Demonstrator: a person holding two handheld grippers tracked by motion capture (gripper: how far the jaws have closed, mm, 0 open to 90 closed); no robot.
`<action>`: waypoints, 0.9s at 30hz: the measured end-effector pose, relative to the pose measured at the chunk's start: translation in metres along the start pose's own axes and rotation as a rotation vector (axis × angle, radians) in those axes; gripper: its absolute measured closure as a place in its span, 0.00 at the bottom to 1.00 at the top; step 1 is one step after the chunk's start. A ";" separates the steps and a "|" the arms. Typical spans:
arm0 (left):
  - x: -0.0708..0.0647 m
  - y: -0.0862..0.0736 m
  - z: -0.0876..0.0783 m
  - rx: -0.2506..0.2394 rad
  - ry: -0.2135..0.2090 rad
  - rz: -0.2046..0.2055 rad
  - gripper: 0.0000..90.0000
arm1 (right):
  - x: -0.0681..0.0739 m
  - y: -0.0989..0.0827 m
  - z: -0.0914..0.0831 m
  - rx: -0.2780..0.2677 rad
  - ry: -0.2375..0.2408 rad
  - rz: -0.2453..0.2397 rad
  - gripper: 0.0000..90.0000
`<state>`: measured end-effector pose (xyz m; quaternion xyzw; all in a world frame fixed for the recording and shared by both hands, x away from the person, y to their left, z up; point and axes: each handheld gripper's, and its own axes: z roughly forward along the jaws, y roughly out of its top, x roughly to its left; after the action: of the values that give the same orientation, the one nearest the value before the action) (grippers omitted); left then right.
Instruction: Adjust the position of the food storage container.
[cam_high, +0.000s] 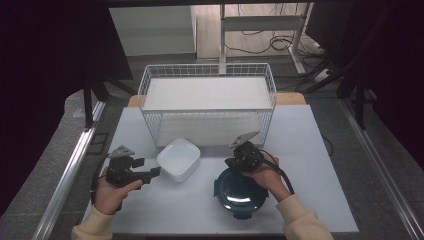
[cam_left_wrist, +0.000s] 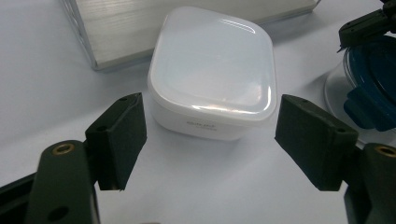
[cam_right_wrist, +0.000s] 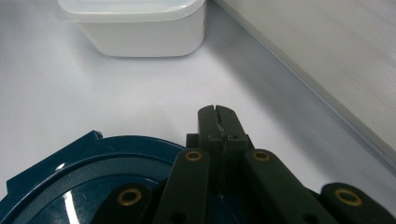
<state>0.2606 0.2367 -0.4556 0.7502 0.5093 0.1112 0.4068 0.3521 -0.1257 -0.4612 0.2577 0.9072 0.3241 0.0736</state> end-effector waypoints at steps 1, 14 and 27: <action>0.000 0.000 0.000 0.000 0.001 0.001 0.27 | 0.000 0.000 0.000 0.003 0.002 0.001 1.00; -0.005 0.002 -0.003 -0.025 -0.003 -0.003 0.27 | -0.001 -0.014 -0.047 -0.169 0.000 0.093 1.00; -0.018 0.004 -0.004 -0.035 -0.019 0.012 0.26 | -0.001 -0.078 -0.097 -0.282 -0.046 0.263 0.41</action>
<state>0.2524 0.2224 -0.4456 0.7471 0.4987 0.1153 0.4241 0.2915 -0.2310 -0.4340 0.3688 0.8093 0.4489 0.0868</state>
